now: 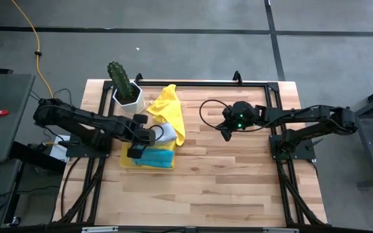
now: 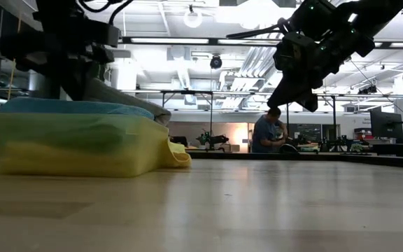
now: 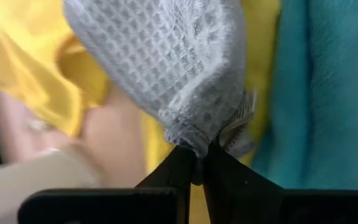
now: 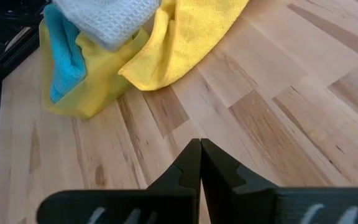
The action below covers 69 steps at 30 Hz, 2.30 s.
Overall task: Fold microfiber towels
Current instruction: Put the gray microfiber towel into the yellow bin, then fold the yellow microfiber towel
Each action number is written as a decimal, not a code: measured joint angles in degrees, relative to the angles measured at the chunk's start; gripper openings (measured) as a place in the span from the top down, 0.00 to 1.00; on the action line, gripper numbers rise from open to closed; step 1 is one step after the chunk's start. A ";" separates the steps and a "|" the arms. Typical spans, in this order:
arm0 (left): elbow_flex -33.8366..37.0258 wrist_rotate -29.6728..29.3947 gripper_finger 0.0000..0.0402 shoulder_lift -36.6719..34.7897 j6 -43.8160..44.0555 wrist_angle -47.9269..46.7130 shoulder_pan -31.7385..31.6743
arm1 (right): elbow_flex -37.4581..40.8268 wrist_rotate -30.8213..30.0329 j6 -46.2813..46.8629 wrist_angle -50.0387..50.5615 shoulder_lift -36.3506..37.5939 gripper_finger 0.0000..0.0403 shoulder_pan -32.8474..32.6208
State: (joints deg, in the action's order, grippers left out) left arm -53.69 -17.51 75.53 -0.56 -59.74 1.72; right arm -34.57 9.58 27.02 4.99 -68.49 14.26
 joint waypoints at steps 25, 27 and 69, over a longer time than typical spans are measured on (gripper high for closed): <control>2.07 1.56 1.00 -1.31 -33.66 -4.61 6.07 | 0.00 -0.02 1.67 -0.07 0.00 1.00 0.00; 2.10 0.21 1.00 -1.65 -34.41 -4.69 7.07 | 0.00 -0.02 2.35 -0.07 0.00 1.00 0.00; -12.73 19.91 0.60 -10.25 -7.03 1.03 -4.72 | 0.00 -2.30 5.00 -0.09 0.00 1.00 0.00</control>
State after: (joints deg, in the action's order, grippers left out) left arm -66.42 2.40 65.28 -7.59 -58.71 -3.00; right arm -34.56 7.29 32.03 4.91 -68.49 14.26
